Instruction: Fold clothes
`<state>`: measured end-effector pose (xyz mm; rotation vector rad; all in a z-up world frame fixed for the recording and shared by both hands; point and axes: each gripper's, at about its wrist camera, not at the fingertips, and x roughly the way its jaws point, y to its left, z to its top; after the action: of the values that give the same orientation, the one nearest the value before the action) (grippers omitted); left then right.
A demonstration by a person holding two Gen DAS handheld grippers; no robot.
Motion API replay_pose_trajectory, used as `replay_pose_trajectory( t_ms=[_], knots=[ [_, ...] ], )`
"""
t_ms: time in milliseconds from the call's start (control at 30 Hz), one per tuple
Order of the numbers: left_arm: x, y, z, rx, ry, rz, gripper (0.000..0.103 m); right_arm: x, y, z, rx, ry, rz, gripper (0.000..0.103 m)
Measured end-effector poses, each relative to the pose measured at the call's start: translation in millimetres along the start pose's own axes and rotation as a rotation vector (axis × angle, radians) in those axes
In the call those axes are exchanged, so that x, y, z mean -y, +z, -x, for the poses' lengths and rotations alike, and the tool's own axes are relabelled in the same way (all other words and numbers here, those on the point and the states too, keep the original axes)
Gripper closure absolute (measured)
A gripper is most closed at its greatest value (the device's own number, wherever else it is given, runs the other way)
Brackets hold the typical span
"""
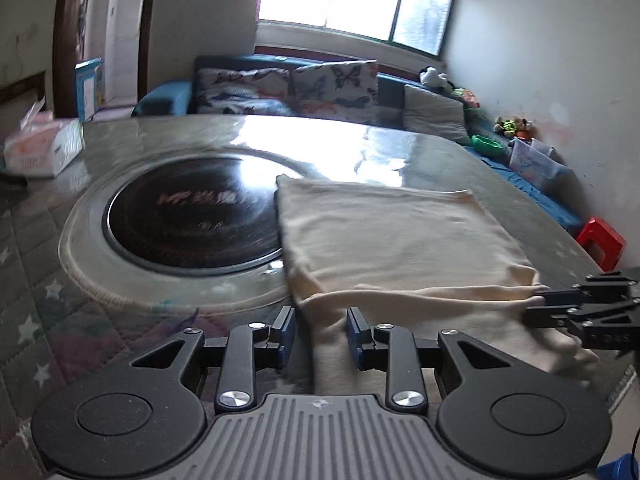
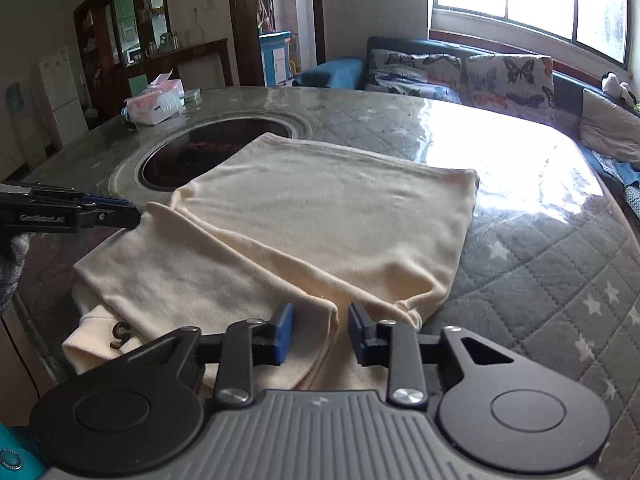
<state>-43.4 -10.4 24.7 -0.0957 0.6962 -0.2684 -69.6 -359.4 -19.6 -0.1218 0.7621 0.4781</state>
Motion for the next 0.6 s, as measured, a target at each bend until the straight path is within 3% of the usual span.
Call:
replay_pose_trajectory(
  t_ms=[133,267,467,600],
  knots=[
    [0,1,-8,-0.005,-0.005,0.006,0.073,-2,1,-1,-0.007,0.004,0.003,0.086],
    [-1,0,-11,0.004,-0.013,0.014,0.093,-6,4,2,0.009,-0.017,0.028,0.094],
    [-4,-4,-8,0.025,0.032,0.002,0.097,-12,15,16,0.072,-0.058,0.073,0.095],
    [-5,-4,-6,0.026,0.058,0.002,0.097,-4,7,0,0.023,-0.08,0.06,0.092]
  ],
)
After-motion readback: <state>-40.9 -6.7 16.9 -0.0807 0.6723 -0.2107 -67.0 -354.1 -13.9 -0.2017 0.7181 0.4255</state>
